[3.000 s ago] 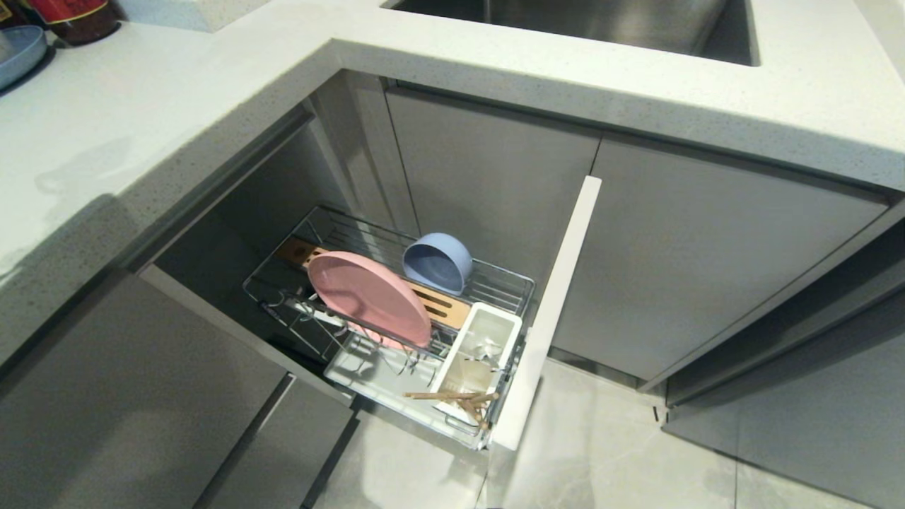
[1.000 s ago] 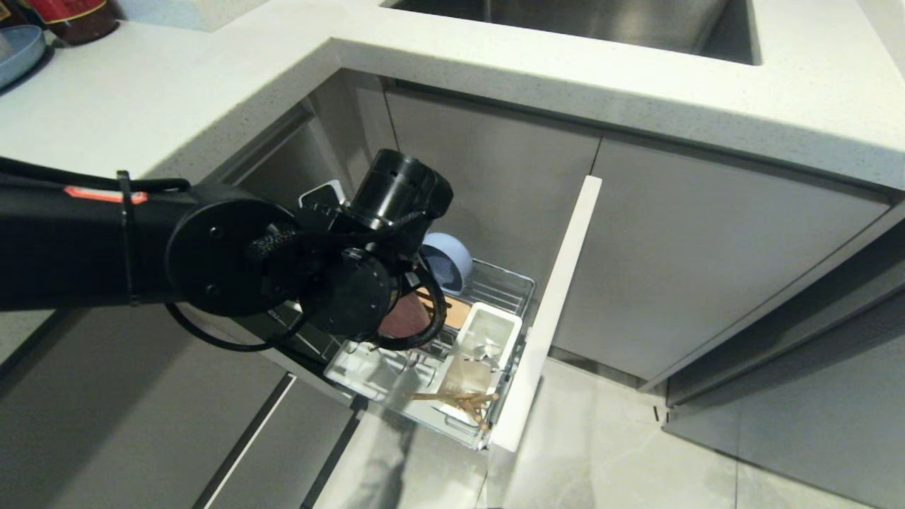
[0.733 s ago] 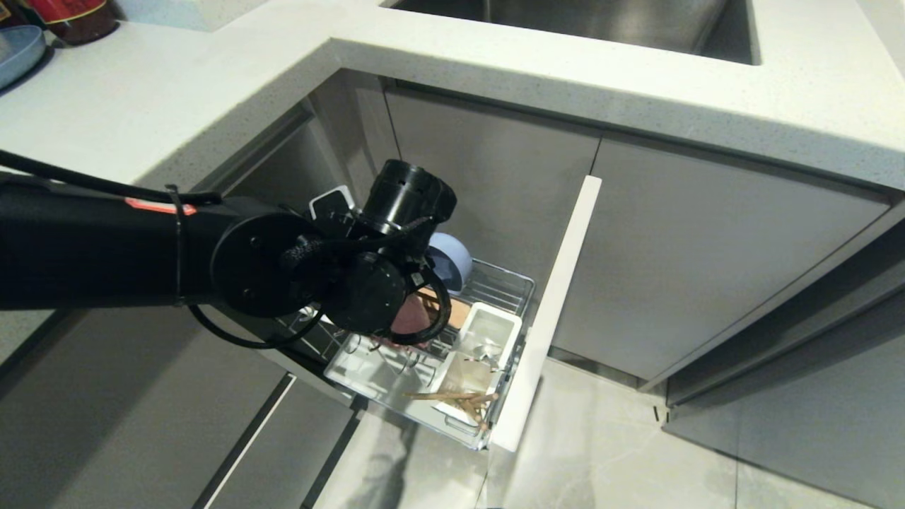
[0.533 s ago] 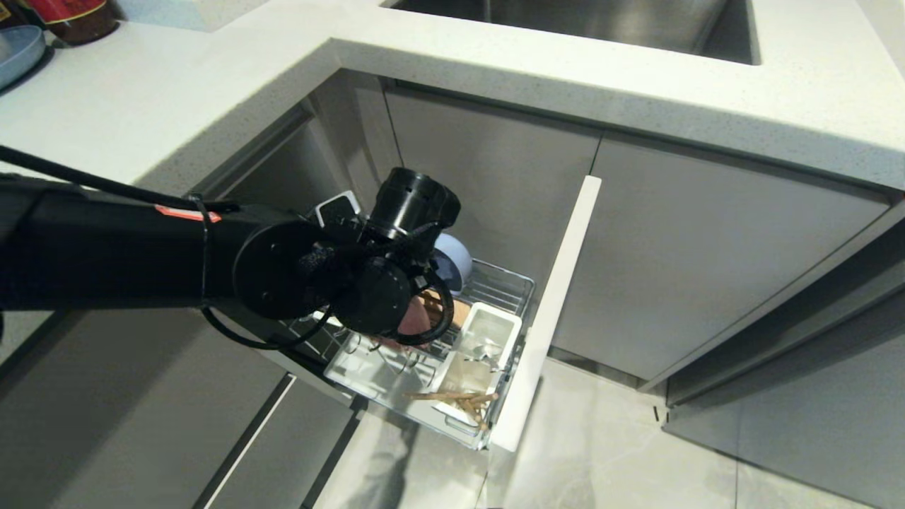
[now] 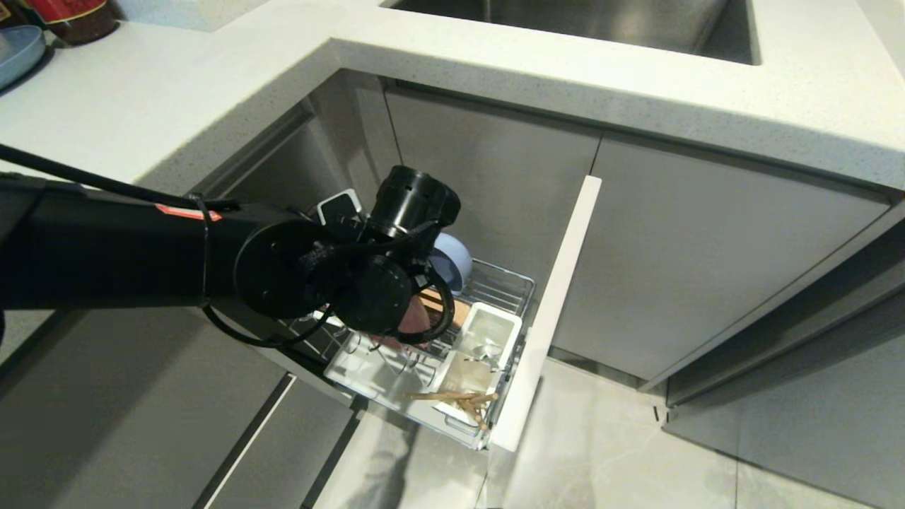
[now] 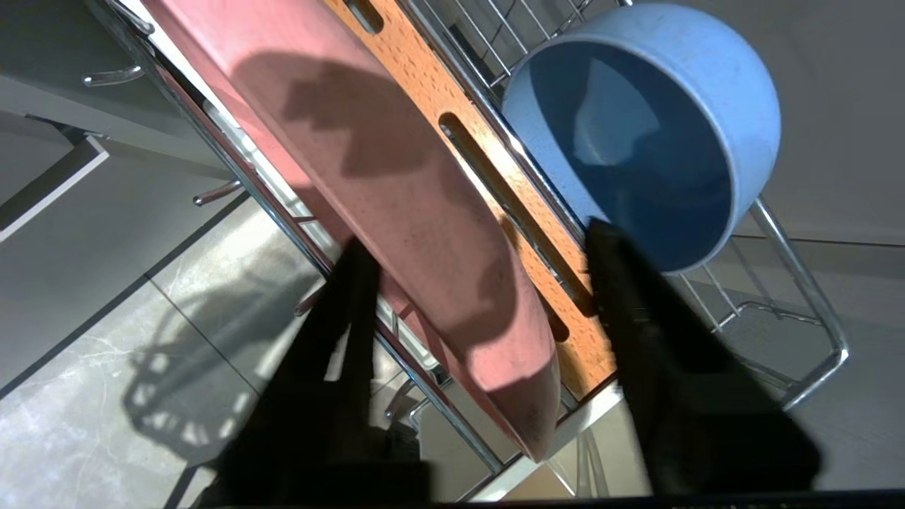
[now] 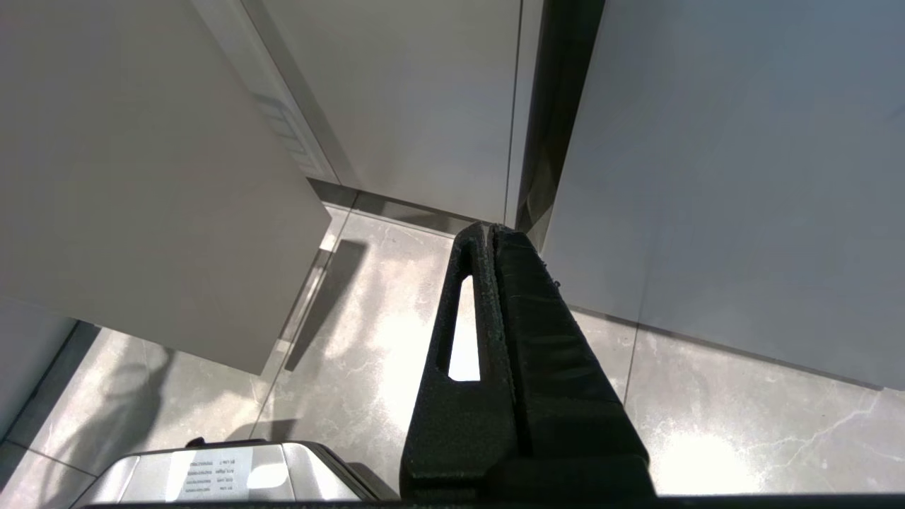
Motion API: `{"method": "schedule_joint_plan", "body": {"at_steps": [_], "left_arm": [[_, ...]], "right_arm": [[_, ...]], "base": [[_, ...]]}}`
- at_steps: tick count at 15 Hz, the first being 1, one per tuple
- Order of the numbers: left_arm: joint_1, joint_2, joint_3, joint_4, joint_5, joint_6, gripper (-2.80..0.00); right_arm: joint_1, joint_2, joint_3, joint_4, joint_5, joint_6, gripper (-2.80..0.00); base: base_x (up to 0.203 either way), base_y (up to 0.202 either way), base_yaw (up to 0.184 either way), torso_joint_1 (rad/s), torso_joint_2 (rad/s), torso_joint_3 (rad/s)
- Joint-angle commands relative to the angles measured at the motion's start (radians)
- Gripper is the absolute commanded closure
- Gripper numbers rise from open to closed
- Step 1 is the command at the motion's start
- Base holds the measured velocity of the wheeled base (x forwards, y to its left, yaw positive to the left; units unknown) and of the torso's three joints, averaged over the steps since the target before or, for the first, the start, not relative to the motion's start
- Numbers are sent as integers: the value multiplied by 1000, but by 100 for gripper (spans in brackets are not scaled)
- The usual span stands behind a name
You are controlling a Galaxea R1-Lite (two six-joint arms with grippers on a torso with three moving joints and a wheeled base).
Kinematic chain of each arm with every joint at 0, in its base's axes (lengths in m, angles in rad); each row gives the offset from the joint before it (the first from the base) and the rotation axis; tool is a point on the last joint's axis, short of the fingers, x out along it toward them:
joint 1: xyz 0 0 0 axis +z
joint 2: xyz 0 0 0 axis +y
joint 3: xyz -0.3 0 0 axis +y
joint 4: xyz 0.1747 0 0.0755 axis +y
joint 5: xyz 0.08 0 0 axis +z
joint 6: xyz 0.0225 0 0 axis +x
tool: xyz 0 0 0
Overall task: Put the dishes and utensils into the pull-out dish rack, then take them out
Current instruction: Take the plate out of the cupboard
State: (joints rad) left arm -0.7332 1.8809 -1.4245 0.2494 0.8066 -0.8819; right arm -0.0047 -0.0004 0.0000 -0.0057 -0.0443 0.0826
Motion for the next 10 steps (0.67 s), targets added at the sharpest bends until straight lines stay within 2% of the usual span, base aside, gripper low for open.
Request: {"method": "schedule_joint_plan", "body": {"at_steps": [1, 10], "left_arm": [[0, -12, 1, 2, 5, -5, 0], [-28, -50, -2, 2, 5, -9, 0]], "right_arm": [[0, -4, 0, 0, 0, 0, 0], [0, -4, 0, 0, 0, 0, 0]], "base": [[0, 0, 0, 0, 0, 0], [0, 0, 0, 0, 0, 0]]}}
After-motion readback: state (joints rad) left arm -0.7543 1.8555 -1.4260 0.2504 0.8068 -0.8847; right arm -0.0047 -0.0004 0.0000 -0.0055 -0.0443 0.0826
